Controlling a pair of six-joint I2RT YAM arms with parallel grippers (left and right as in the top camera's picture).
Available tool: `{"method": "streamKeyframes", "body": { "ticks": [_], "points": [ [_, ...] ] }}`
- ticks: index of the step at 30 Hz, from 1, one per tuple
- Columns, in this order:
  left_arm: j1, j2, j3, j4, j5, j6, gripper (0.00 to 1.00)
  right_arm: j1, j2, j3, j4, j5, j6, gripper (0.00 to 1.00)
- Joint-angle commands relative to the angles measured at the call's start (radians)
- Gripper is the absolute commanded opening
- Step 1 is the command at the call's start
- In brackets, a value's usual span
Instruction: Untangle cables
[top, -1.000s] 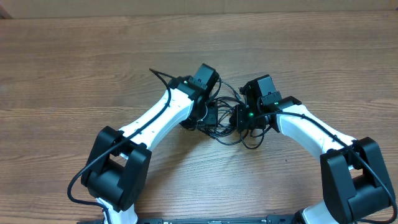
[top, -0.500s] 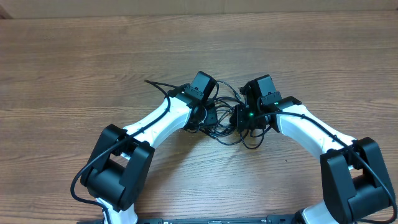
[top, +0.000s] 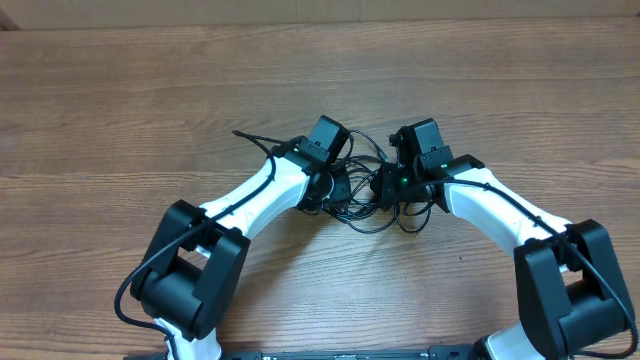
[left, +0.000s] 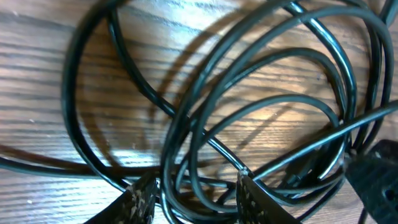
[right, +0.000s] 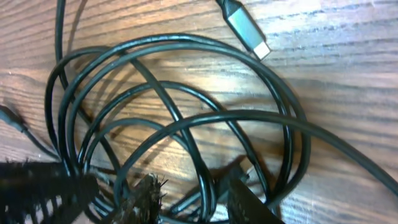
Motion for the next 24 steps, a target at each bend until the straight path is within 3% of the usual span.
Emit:
{"method": "streamKeyframes", "body": {
  "ticks": [1,16,21,24],
  "points": [
    [-0.014,-0.001,-0.011,0.003,0.002,-0.032,0.42,-0.005,0.041,-0.007,0.016,0.016,0.000,0.33],
    [-0.021,0.056,-0.011,0.013,0.018,-0.074,0.41,-0.005,0.081,-0.007,0.012,0.113,0.000,0.32],
    [-0.021,0.058,-0.011,0.025,0.014,-0.074,0.40,-0.005,0.081,-0.007,0.002,0.140,0.000,0.16],
    [-0.020,0.058,-0.011,0.029,0.014,-0.074,0.29,-0.005,0.081,-0.007,-0.001,0.140,0.000,0.13]
  ]
}}
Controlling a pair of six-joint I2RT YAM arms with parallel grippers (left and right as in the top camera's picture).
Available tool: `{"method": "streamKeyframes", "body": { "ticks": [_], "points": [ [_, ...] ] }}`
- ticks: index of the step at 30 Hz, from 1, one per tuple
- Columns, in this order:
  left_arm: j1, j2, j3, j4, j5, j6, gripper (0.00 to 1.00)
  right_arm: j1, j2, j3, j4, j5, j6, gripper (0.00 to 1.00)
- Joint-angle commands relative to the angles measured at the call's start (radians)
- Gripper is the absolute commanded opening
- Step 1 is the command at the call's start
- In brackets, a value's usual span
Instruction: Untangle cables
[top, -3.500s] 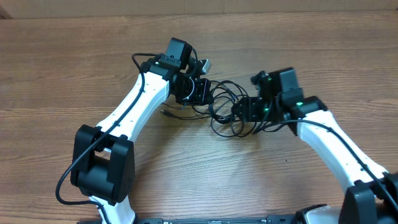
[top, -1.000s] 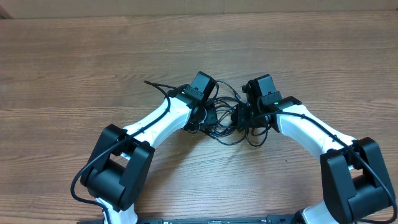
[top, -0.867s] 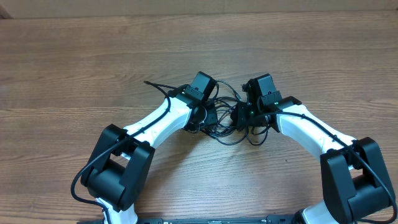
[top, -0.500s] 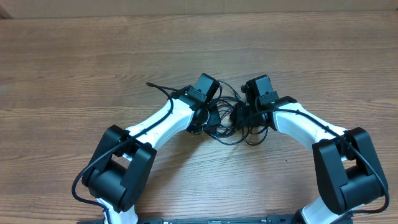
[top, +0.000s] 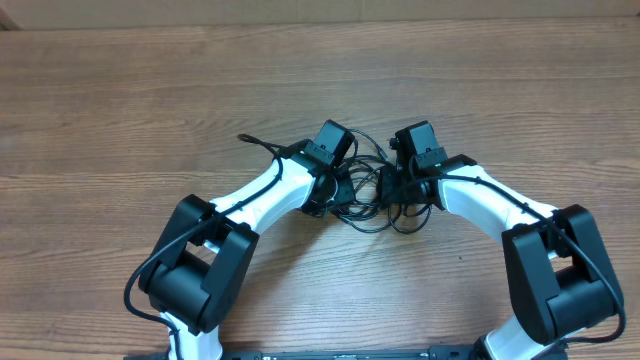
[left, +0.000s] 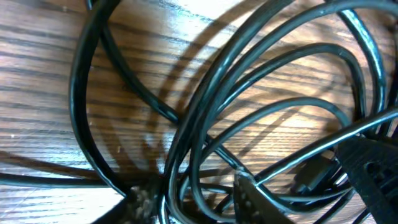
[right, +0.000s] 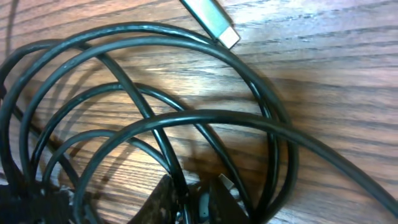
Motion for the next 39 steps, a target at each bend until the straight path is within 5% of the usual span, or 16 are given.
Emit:
{"method": "streamKeyframes", "body": {
  "ticks": [1,3,10,18,22,29,32,39],
  "points": [
    [-0.007,0.020,-0.011,0.005,0.006,-0.010,0.19,-0.003,0.019,-0.007,-0.010,0.067,0.001,0.11],
    [-0.005,0.020,-0.011,0.003,0.006,-0.009,0.04,-0.003,0.019,-0.007,-0.010,0.068,0.000,0.06],
    [0.041,-0.028,0.006,-0.054,0.016,0.061,0.04,-0.003,0.019,-0.007,-0.051,0.148,0.002,0.04],
    [0.199,-0.164,0.078,-0.169,0.312,0.454,0.04,-0.004,0.019,-0.007,-0.079,0.204,0.002,0.04],
    [0.301,-0.214,0.081,-0.208,0.322,0.549,0.04,-0.004,0.019,-0.007,-0.079,0.204,0.002,0.04],
    [0.425,-0.222,0.081,-0.212,0.235,0.592,0.06,-0.004,0.019,-0.007,-0.084,0.204,0.002,0.04],
    [0.467,-0.222,0.082,-0.205,0.217,0.589,0.16,-0.004,0.019,-0.007,-0.090,0.204,0.002,0.04],
    [0.579,-0.222,0.132,-0.226,0.238,0.559,0.15,-0.004,0.019,-0.007,-0.097,0.204,0.002,0.04]
  ]
}}
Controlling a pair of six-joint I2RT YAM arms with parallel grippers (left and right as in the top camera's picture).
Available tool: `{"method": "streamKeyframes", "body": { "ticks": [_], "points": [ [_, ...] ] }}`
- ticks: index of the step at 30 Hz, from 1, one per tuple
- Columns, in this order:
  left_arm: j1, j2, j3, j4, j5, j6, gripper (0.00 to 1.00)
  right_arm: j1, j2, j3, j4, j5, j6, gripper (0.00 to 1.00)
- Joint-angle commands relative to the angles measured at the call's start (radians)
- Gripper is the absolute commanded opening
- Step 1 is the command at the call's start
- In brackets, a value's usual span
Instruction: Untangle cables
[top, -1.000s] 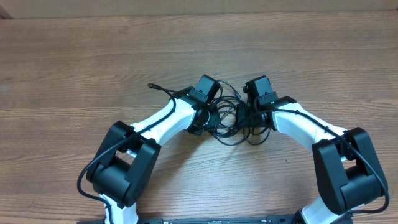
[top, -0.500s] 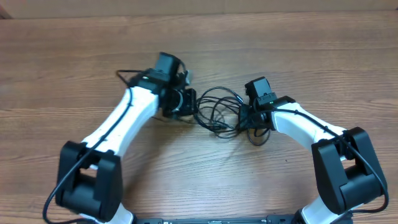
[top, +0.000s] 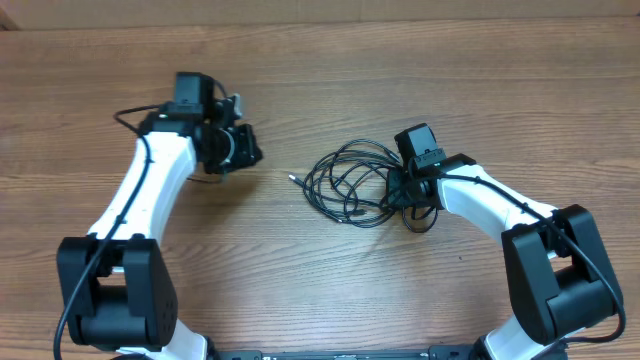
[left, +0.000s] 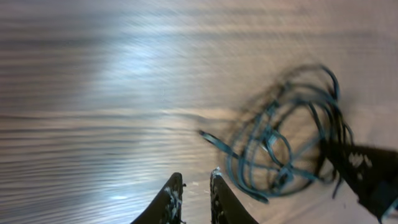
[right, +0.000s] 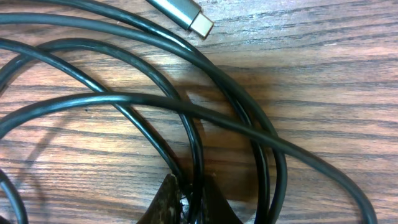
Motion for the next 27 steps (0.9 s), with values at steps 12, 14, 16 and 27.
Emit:
{"method": "streamKeyframes", "body": {
  "ticks": [12,14,16,27],
  "points": [
    [-0.102,-0.004,0.062,-0.085,0.073,-0.003,0.46,-0.007,0.016,0.051,0.011,-0.202,-0.010,0.04],
    [-0.137,-0.001,0.060,-0.098,0.002,-0.020,0.46,-0.007,0.016,0.102,0.006,-0.290,-0.050,0.04],
    [-0.166,-0.001,0.060,-0.110,-0.073,-0.057,0.46,-0.007,0.016,0.154,-0.010,-0.376,-0.072,0.04],
    [-0.197,-0.001,0.060,-0.131,-0.115,-0.101,0.46,-0.003,0.000,0.338,-0.249,-0.142,-0.097,0.31]
  ]
}}
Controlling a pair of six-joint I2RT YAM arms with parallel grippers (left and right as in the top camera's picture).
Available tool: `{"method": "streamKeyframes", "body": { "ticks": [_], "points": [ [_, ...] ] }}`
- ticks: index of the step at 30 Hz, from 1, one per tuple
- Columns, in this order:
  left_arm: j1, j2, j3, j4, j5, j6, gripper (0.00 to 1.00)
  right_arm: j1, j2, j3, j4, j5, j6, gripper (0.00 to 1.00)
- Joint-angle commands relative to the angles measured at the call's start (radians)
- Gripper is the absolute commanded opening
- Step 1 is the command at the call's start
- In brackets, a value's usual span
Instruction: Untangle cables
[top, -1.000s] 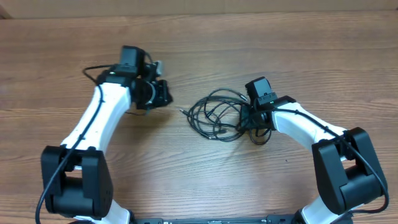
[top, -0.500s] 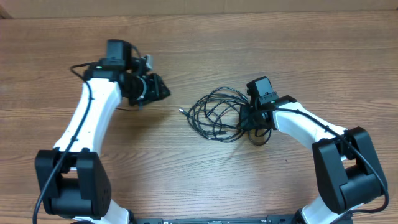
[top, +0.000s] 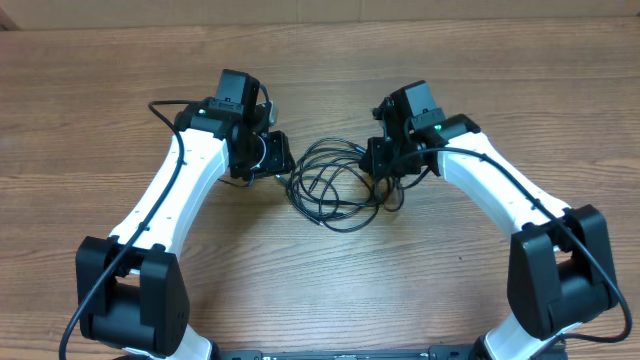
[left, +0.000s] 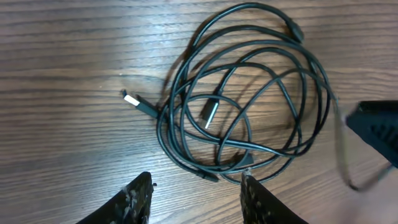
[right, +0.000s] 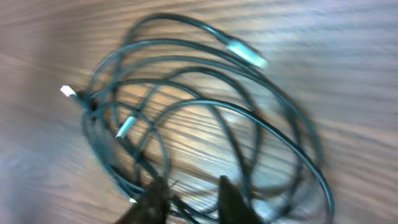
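Note:
A tangle of thin black cables (top: 335, 187) lies in loose loops on the table between both arms. In the left wrist view the coil (left: 249, 93) shows one plug (left: 138, 103) sticking out left and another plug (left: 209, 115) inside. My left gripper (top: 282, 163) stands open just left of the coil, nothing between its fingers (left: 140, 199). My right gripper (top: 381, 166) hovers at the coil's right edge. Its view is blurred: the jaws are apart above the loops (right: 205, 106), with a strand crossing low by the fingers (right: 155, 199).
The wooden table (top: 500, 80) stretches all around the tangle. A loose loop (top: 393, 203) of the tangle trails toward the front under the right gripper. Both white arms reach in from the near edge.
My left arm has come back from the far left to the coil's left edge and its jaws have opened wide. My right gripper has risen, shifted left and back, and its jaws have parted.
Both grippers sat low in a tight tangle with jaws apart, then narrower around strands. Later the left gripper was far left, nearly shut and empty, the coil lay spread wider, and the right was shut on a strand. Now both stand open beside the coil.

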Motion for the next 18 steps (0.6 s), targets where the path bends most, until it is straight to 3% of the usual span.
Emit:
{"method": "streamKeyframes", "body": {
  "ticks": [1,4,8,9,18],
  "points": [
    [-0.002,0.002,0.002,-0.008,-0.023,-0.026,0.46,-0.010,-0.025,0.035,-0.064,0.217,0.024,0.34],
    [-0.004,0.002,0.002,-0.018,-0.023,-0.041,0.47,-0.027,-0.043,0.037,-0.117,0.296,0.059,0.44],
    [-0.005,0.002,0.002,-0.031,-0.004,-0.048,0.52,-0.062,-0.088,0.037,-0.142,0.303,0.059,0.82],
    [-0.006,0.002,0.002,-0.035,-0.005,-0.050,0.53,-0.070,-0.099,0.038,-0.145,0.303,0.058,0.97],
    [-0.058,0.007,-0.030,-0.024,-0.007,-0.072,0.52,-0.166,-0.170,0.037,-0.183,0.217,0.055,1.00]
  ]
}}
